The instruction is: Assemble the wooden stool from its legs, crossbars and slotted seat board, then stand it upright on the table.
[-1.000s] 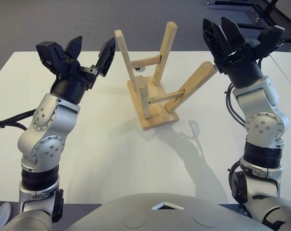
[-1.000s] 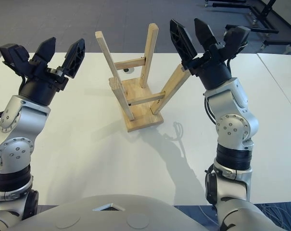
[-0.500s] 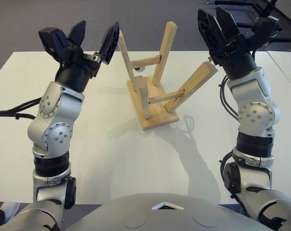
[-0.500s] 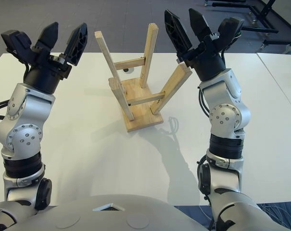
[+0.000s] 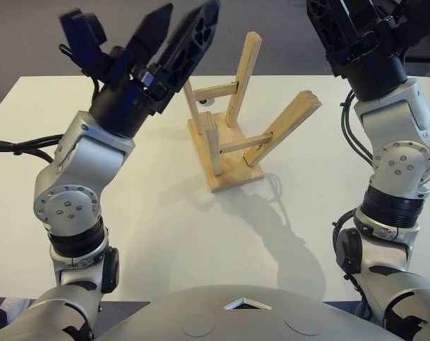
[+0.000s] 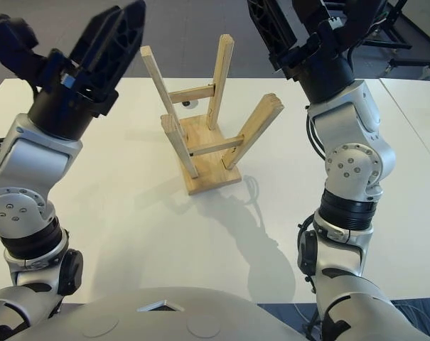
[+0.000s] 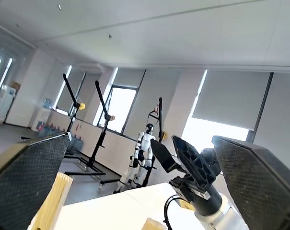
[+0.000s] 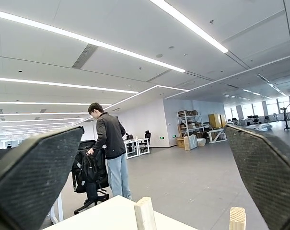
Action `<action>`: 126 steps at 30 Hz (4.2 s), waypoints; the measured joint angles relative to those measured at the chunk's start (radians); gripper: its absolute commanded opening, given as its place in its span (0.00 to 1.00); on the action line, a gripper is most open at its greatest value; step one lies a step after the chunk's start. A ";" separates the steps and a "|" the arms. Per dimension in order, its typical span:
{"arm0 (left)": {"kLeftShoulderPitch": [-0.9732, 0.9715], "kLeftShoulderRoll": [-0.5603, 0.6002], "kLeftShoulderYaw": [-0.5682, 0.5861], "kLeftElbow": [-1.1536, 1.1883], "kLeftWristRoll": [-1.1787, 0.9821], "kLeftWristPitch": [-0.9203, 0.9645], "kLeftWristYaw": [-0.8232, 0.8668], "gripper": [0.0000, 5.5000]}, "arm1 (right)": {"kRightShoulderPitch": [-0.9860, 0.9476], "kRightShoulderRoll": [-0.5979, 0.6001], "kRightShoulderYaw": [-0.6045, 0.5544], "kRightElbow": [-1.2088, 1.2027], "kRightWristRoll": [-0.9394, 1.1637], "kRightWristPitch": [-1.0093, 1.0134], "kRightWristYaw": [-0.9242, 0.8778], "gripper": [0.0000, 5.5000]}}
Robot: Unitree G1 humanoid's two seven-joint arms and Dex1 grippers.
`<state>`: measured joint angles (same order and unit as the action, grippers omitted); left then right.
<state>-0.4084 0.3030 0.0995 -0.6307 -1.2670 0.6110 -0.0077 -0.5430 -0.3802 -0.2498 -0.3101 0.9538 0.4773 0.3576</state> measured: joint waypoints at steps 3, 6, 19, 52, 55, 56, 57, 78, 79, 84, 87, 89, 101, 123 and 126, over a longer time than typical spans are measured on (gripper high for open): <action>0.017 -0.013 -0.101 0.163 0.056 0.087 -0.011 0.98 | 0.051 -0.022 0.084 0.015 -0.110 0.001 0.049 0.98; 0.057 0.006 -0.222 0.220 0.151 0.168 -0.050 0.98 | 0.113 -0.059 0.151 0.042 -0.210 -0.004 0.088 0.98; 0.151 0.061 -0.121 0.189 0.234 0.194 -0.232 0.98 | 0.144 -0.019 0.106 -0.002 -0.197 -0.009 0.091 0.98; 0.082 0.101 -0.036 0.227 0.390 0.151 -0.378 0.98 | 0.085 0.011 -0.033 0.391 -0.398 -0.304 0.063 0.98; 0.083 0.100 -0.036 0.226 0.404 0.150 -0.380 0.98 | 0.057 0.000 -0.036 0.399 -0.413 -0.309 0.063 0.98; 0.083 0.100 -0.036 0.226 0.410 0.150 -0.381 0.98 | 0.057 -0.007 -0.018 0.422 -0.456 -0.318 0.063 0.98; 0.084 0.100 -0.036 0.226 0.414 0.149 -0.382 0.98 | 0.057 -0.018 0.013 0.453 -0.508 -0.328 0.065 0.98; 0.123 0.168 0.123 0.279 0.515 0.108 -0.393 0.98 | 0.293 -0.185 0.161 -0.001 -0.342 -0.172 0.529 0.98; 0.123 0.179 0.137 0.279 0.521 0.105 -0.394 0.98 | 0.261 -0.190 0.090 0.041 -0.304 -0.172 0.514 0.98; 0.167 0.301 0.234 0.237 0.517 0.068 -0.526 0.98 | 0.171 -0.184 -0.098 0.293 -0.237 -0.182 0.411 0.98; 0.182 0.348 0.272 0.209 0.491 0.052 -0.595 0.98 | 0.108 -0.160 -0.055 0.451 -0.378 -0.255 0.324 0.98; 0.189 0.347 0.246 0.206 0.492 0.050 -0.613 0.98 | 0.054 -0.134 -0.006 0.563 -0.488 -0.317 0.258 0.98; 0.227 0.276 0.206 0.205 0.487 0.024 -0.578 0.98 | 0.063 -0.039 0.149 0.558 -0.443 -0.367 0.537 0.98; 0.651 0.463 0.258 0.314 0.821 -0.298 -0.866 0.98 | 0.451 -0.312 0.138 0.248 -0.445 -0.183 0.714 0.98; 0.709 0.535 0.197 0.293 0.925 -0.331 -0.918 0.98 | 0.478 -0.311 0.206 0.208 -0.475 -0.198 0.756 0.98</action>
<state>0.3003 0.8383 0.2966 -0.3378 -0.3421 0.2800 -0.9256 -0.0651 -0.6915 -0.0438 -0.1024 0.4783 0.2792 1.1137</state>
